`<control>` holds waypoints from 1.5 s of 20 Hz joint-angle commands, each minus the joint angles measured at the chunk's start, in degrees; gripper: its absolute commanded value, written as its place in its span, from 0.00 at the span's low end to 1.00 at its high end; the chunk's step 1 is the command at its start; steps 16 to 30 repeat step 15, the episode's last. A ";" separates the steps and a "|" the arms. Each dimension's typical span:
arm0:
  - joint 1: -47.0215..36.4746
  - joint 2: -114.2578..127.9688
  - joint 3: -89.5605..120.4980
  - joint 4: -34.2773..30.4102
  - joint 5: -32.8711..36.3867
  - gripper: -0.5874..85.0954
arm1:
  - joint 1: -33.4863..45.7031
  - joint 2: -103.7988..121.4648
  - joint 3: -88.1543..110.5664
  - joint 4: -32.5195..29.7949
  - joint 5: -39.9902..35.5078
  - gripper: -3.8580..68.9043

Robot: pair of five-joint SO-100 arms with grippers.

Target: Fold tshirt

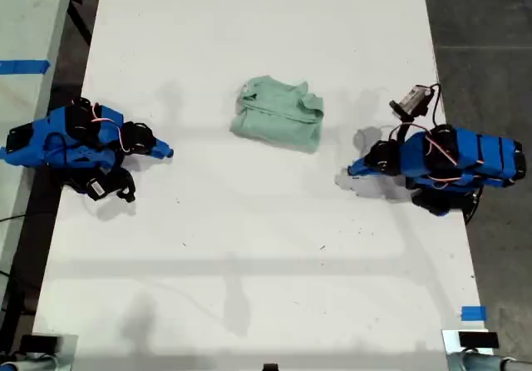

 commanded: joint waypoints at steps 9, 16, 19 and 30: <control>-0.18 0.09 -0.18 4.66 -0.88 0.11 | 2.55 0.00 -0.79 -0.35 -25.93 0.08; -0.18 0.09 -0.18 4.66 -0.88 0.11 | 2.55 0.00 -0.79 -0.35 -25.93 0.08; -0.18 0.09 -0.18 4.66 -0.88 0.11 | 2.55 0.00 -0.79 -0.35 -25.93 0.08; -0.18 0.09 -0.18 4.66 -0.88 0.11 | 2.55 0.00 -0.79 -0.35 -25.93 0.08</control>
